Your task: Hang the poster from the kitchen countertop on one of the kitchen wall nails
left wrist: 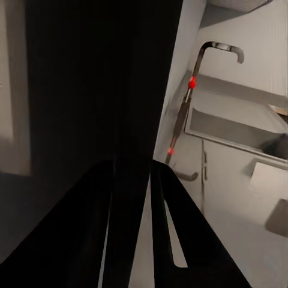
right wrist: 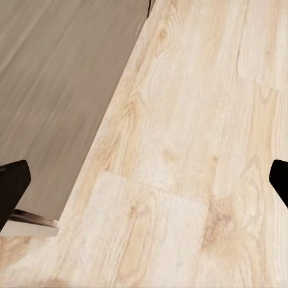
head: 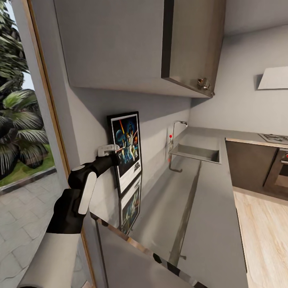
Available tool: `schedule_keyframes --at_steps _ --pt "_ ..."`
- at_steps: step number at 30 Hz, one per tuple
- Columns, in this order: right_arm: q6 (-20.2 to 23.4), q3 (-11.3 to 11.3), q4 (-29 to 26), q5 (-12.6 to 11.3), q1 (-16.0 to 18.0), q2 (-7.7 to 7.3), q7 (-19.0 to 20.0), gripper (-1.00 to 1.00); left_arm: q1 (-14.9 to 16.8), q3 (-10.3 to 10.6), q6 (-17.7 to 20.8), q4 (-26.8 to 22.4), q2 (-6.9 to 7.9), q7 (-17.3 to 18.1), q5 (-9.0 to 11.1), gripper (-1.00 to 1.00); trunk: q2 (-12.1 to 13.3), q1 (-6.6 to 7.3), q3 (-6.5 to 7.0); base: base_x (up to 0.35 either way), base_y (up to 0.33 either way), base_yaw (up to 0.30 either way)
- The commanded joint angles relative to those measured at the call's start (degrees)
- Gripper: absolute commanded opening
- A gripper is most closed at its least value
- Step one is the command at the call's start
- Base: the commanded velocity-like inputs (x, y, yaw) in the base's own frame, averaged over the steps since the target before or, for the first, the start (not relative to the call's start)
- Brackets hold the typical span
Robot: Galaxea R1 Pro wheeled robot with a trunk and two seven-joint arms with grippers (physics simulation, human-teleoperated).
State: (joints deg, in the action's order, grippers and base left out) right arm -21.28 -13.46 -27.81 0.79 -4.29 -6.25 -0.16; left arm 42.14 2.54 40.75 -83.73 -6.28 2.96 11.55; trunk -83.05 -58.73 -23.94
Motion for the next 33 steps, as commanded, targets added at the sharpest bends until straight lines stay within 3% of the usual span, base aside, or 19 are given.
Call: schedule_keyframes --at_steps 1,33 --pt "-0.1 -0.1 -0.1 0.1 0.0 0.01 0.0 1.0 0.0 -0.1 0.3 -0.1 -0.03 0.2 -0.3 -1.0 0.0 0.0 -0.05 0.0 0.0 0.0" --pt "-0.2 -0.1 -0.1 0.0 0.0 -0.16 0.0 1.0 0.0 2.2 0.6 -2.6 -0.4 0.4 -0.2 -1.0 0.0 0.0 -0.05 -0.123 -0.063 0.0"
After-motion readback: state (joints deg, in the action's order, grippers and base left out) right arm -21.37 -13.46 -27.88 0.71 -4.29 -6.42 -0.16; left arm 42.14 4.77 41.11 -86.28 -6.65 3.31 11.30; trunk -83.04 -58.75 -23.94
